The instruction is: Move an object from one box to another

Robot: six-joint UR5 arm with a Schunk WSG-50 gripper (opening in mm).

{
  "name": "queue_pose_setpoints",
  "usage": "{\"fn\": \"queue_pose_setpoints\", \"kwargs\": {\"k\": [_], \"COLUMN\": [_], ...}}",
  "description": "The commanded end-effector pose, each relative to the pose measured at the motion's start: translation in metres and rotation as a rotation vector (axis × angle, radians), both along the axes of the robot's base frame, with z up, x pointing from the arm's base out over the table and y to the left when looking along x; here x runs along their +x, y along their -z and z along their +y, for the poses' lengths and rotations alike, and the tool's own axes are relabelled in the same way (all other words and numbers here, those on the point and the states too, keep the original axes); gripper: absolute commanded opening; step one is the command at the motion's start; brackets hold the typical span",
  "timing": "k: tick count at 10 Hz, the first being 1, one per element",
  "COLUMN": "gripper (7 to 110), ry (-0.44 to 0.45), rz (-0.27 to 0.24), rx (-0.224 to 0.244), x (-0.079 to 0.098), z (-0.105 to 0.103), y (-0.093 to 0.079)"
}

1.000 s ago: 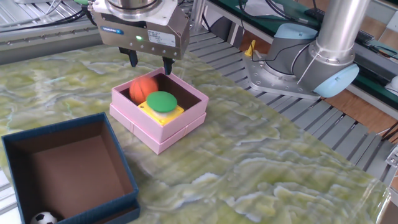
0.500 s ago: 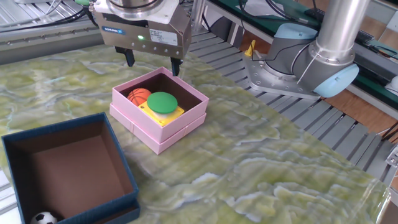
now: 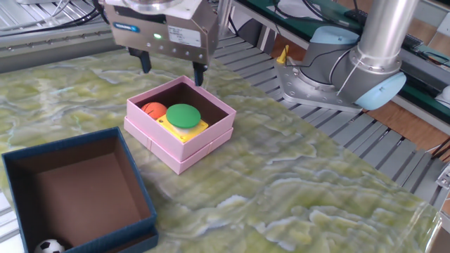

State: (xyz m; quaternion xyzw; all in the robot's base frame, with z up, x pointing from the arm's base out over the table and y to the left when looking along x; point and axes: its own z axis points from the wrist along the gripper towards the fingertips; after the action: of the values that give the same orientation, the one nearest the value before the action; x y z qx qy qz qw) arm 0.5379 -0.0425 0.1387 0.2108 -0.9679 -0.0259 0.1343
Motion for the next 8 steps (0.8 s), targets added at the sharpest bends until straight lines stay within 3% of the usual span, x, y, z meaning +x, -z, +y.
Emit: {"fn": "queue_pose_setpoints", "kwargs": {"k": [1, 3, 6, 8], "gripper": [44, 44, 44, 44], "ry": [0.090, 0.140, 0.180, 0.184], "rz": [-0.107, -0.152, -0.285, -0.309], "rx": [0.015, -0.022, 0.005, -0.002], "x": [0.055, 0.079, 0.115, 0.126], "z": [0.028, 0.034, 0.041, 0.043], "y": [-0.030, -0.044, -0.047, -0.046]}}
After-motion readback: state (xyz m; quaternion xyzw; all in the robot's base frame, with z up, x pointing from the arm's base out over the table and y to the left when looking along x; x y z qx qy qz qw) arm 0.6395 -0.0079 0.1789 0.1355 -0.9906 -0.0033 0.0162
